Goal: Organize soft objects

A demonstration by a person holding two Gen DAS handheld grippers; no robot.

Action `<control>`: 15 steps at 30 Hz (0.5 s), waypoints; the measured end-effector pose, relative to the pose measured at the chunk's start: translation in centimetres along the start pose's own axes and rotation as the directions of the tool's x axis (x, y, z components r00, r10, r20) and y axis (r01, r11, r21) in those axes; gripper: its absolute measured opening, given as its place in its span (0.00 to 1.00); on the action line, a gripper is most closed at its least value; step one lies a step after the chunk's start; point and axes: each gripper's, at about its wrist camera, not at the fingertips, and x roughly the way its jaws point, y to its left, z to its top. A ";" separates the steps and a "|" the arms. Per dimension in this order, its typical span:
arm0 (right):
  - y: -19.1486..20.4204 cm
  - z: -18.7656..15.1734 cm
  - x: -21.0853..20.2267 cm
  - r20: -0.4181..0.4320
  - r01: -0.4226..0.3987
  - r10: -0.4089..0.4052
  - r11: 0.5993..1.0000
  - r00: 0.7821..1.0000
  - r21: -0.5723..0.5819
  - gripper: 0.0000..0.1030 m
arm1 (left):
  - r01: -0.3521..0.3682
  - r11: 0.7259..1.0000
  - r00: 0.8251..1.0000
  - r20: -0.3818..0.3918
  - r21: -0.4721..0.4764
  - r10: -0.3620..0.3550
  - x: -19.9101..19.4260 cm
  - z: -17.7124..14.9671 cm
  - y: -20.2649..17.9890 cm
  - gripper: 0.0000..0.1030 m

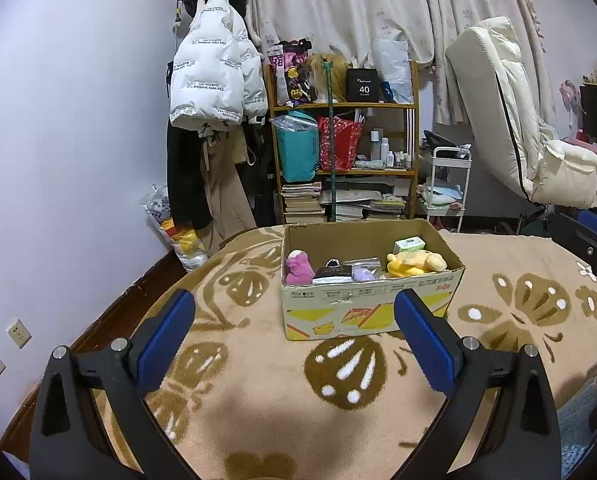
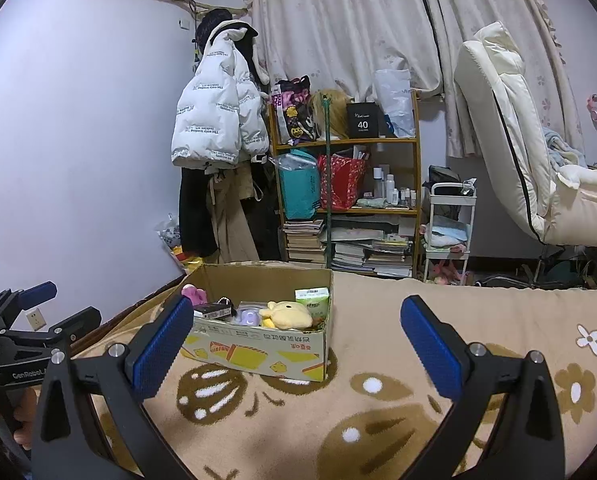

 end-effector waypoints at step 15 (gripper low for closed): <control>-0.7 -0.6 0.5 -0.023 0.007 -0.007 1.000 1.000 0.004 1.00 | -0.014 1.000 1.000 -0.024 -0.006 0.014 0.5 -0.1 0.1 0.96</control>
